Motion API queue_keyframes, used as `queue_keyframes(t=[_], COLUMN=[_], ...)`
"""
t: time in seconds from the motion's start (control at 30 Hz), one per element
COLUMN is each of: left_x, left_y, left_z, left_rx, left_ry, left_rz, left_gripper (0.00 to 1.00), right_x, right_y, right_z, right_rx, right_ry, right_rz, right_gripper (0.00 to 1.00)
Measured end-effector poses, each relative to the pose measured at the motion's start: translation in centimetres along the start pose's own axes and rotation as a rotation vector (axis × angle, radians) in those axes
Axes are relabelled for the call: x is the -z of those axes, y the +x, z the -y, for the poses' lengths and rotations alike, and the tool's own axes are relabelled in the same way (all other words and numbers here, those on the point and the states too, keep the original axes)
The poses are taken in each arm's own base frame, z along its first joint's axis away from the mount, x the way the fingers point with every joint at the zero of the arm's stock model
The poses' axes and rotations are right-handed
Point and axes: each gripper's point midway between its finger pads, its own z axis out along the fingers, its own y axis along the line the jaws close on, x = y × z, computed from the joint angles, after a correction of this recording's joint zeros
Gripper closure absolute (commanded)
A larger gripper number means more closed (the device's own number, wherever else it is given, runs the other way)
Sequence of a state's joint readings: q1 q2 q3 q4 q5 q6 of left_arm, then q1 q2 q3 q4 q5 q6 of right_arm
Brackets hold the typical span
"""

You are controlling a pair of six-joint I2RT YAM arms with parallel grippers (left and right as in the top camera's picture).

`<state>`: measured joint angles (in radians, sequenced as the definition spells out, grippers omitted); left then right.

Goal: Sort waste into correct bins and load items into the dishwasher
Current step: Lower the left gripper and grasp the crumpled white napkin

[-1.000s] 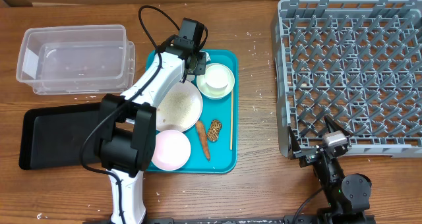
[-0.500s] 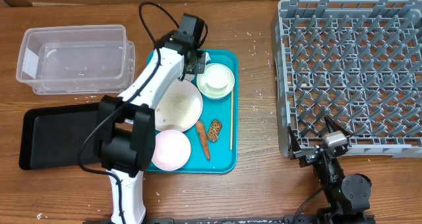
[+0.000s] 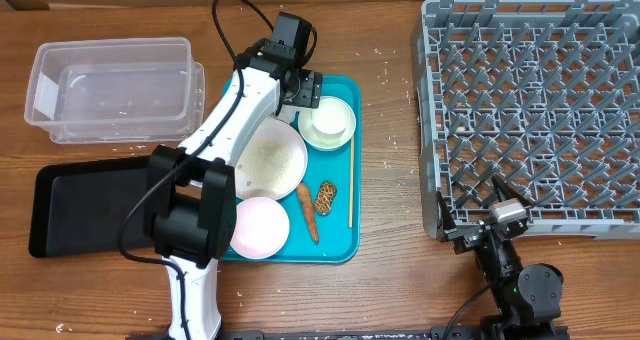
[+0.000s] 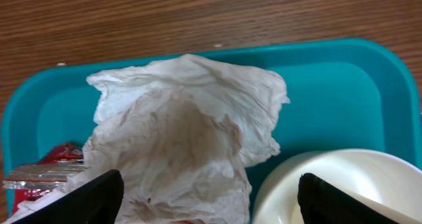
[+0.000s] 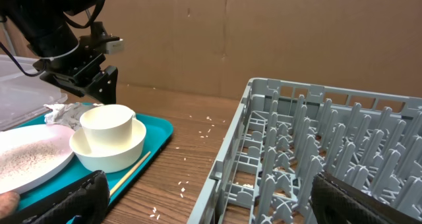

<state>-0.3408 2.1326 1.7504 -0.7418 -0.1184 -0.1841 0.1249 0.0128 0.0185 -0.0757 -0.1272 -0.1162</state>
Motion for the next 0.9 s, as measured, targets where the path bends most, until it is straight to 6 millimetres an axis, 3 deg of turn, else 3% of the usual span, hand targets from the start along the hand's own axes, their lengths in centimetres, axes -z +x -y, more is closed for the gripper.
queue_keyframes(t=[0.33,0.53,0.77,0.9], left_x=[-1.9,-2.4,-2.9,-3.2], left_y=[0.5,0.4,0.9,1.1], left_z=[-0.6,-0.7,-0.7,-0.7], left_rx=[-0.002,-0.003,-0.009,-0.008], left_ry=[-0.048,-0.051,-0.057,-0.060], left_rz=[-0.014,-0.009,-0.026,-0.033], left_gripper=[0.18,0.29,0.47,0.69], right_x=[0.0,0.0,0.0,0.0], right_y=[0.0,0.0,0.0,0.0], right_z=[0.0,0.0,0.0,0.0], right_rx=[-0.001,0.000,0.000,0.000], right_ry=[0.001,0.000,0.000,0.000], right_rz=[0.000,-0.001,0.000,0.000], right_gripper=[0.00,0.00,0.00,0.00])
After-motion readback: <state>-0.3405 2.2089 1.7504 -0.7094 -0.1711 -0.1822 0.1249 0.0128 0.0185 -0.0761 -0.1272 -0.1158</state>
